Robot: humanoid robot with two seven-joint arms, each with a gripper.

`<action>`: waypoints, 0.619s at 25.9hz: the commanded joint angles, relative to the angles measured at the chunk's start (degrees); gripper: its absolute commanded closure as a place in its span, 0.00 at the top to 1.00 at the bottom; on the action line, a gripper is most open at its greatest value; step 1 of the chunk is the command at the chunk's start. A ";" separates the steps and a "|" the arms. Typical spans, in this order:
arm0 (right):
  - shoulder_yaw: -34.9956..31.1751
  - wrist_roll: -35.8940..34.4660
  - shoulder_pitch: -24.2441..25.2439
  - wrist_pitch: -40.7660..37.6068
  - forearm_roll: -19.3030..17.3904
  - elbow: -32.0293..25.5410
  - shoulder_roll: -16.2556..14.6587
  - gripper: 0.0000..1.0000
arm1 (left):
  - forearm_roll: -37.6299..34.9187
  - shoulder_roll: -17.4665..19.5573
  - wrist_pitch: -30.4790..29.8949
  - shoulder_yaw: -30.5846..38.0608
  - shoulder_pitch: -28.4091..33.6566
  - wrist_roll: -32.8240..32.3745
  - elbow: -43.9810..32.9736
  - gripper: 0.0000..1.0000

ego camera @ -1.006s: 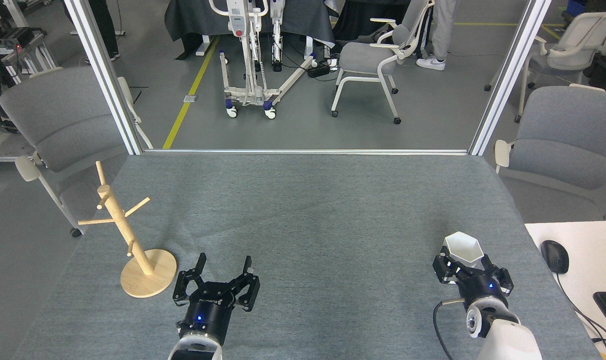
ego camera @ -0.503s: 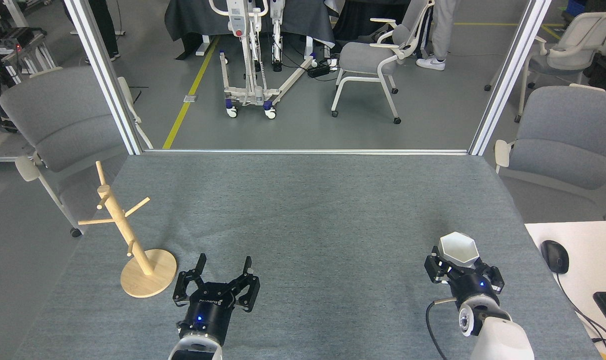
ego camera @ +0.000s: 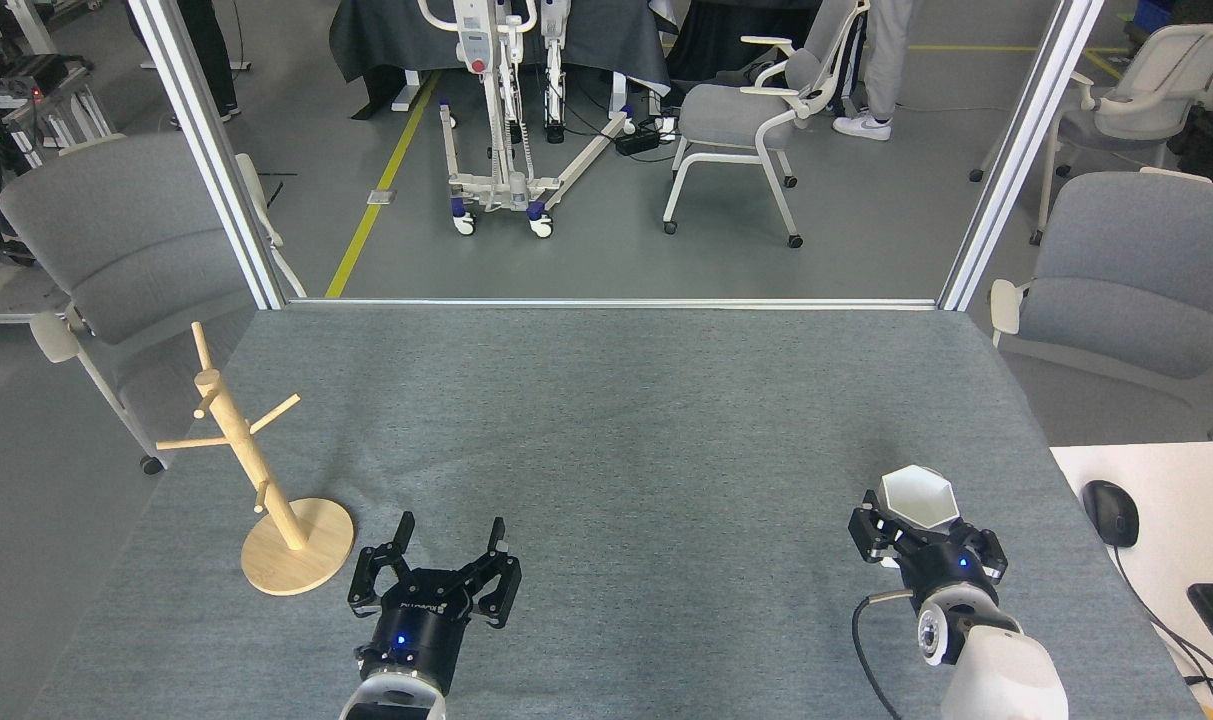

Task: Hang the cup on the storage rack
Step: 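Close the right gripper on the white cup's rim and lift it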

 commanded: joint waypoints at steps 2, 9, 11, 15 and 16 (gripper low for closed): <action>-0.03 0.04 -0.62 0.11 0.02 1.12 -0.07 0.99 | 0.00 -0.02 -0.09 0.00 0.00 0.08 0.03 0.99; -0.03 0.13 -0.62 1.60 0.11 1.12 -0.07 0.93 | 0.00 -0.02 -0.09 0.00 0.00 0.08 -0.06 0.99; -0.03 0.04 -0.62 1.69 0.11 1.12 -0.07 0.76 | 0.00 -0.02 -0.09 0.00 0.00 0.08 -0.06 0.99; -0.03 0.04 -0.62 1.60 0.11 1.12 -0.16 0.52 | 0.00 -0.02 -0.27 0.00 0.00 0.26 -0.24 0.99; -0.03 0.04 -0.62 1.60 0.11 1.12 -0.16 0.47 | 0.00 -0.02 -0.27 0.00 0.00 0.26 -0.24 0.99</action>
